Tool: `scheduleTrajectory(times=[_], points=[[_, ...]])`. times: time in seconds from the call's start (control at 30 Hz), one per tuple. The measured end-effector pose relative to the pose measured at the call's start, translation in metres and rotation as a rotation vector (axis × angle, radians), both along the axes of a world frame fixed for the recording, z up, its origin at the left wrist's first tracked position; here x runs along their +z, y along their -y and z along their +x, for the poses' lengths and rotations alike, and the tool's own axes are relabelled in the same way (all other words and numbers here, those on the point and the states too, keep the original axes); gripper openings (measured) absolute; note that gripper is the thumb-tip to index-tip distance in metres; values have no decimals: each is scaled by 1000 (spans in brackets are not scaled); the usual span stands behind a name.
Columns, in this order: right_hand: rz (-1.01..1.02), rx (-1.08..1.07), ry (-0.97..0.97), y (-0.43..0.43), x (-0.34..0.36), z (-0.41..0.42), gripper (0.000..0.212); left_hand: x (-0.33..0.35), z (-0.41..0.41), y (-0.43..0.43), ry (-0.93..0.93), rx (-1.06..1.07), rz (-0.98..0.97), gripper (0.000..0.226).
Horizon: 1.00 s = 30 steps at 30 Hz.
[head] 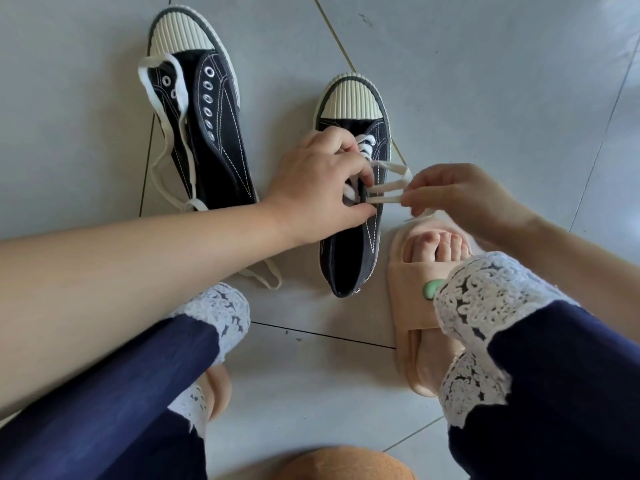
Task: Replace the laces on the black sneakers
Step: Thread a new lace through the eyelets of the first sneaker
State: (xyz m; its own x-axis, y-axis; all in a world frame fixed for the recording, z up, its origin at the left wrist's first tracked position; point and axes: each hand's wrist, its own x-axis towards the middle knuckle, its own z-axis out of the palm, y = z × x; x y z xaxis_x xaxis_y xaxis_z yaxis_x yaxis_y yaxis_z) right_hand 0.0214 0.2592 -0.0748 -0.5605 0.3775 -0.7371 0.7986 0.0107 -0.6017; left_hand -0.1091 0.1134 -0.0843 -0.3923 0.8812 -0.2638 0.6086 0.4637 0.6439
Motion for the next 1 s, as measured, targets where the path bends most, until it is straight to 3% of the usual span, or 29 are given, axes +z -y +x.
scheduleTrajectory(times=[0.07,0.23,0.3,0.43,0.5,0.63,0.8,0.93,1.0], points=[[95,-105,20,-17,2,7,23,0,-2,1,-17,6,2,30],[300,-194,148,-34,-1,26,11,1,-1,1,-12,-5,13,32],[376,-94,188,-28,-2,26,11,1,-2,2,22,-17,26,36],[419,252,125,-13,4,12,5,0,-5,17,201,70,20,71],[425,411,58,-1,6,4,19,-1,-4,25,268,141,-52,75],[380,467,-39,22,8,-5,30,-3,-5,29,343,95,-136,51],[335,464,-59,34,11,-11,41,-5,-10,25,353,122,-107,16],[409,375,-54,42,4,-12,12,2,-17,25,221,69,-68,8],[440,314,-31,42,2,-9,11,8,-24,27,201,33,-79,9]])
